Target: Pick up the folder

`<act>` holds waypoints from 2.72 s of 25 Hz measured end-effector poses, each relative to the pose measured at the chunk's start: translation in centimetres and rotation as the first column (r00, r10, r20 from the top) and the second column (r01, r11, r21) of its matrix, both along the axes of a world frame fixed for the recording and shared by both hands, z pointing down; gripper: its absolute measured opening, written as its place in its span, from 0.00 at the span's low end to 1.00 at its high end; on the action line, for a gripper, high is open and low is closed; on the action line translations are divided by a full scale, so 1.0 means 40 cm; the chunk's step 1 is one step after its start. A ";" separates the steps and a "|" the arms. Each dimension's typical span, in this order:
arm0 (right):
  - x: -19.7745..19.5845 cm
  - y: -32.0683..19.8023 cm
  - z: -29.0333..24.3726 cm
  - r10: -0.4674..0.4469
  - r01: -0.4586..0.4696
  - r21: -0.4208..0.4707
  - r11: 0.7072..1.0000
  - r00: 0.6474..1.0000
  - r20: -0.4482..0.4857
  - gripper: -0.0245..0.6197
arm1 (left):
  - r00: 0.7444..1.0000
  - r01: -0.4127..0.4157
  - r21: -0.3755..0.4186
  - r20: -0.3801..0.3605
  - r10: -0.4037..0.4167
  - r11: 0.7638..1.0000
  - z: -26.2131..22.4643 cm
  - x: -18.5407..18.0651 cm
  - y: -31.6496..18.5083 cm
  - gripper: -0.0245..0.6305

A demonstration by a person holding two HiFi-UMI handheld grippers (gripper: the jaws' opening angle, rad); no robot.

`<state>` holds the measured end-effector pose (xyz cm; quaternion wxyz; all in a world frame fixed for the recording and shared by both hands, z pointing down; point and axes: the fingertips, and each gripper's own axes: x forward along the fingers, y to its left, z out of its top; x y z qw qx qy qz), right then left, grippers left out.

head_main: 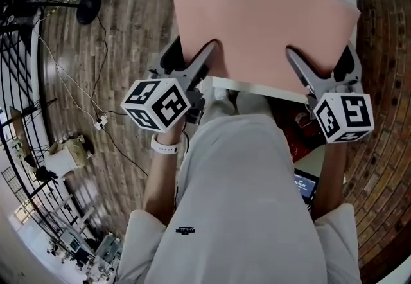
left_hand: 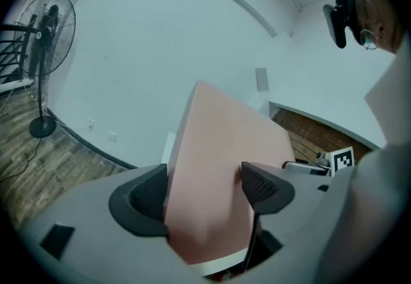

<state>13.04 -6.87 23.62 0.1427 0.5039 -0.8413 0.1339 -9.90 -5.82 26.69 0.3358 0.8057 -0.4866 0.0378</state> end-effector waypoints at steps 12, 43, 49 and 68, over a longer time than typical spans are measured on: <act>0.004 0.052 -0.072 0.017 -0.020 0.076 0.997 0.999 0.039 0.89 | 1.000 0.000 0.092 0.008 -0.001 0.996 -0.091 -0.001 0.039 0.60; -0.010 0.081 -0.133 0.054 -0.062 0.128 0.990 0.996 0.065 0.88 | 1.000 -0.013 0.171 -0.011 0.015 0.985 -0.169 -0.022 0.050 0.60; -0.020 0.072 -0.129 0.053 -0.061 0.123 0.990 0.996 0.069 0.88 | 1.000 -0.018 0.164 -0.011 0.020 0.986 -0.167 -0.032 0.040 0.60; -0.033 0.058 -0.127 0.033 -0.041 0.123 0.992 0.997 0.066 0.88 | 1.000 0.005 0.157 -0.013 -0.003 0.988 -0.162 -0.044 0.041 0.60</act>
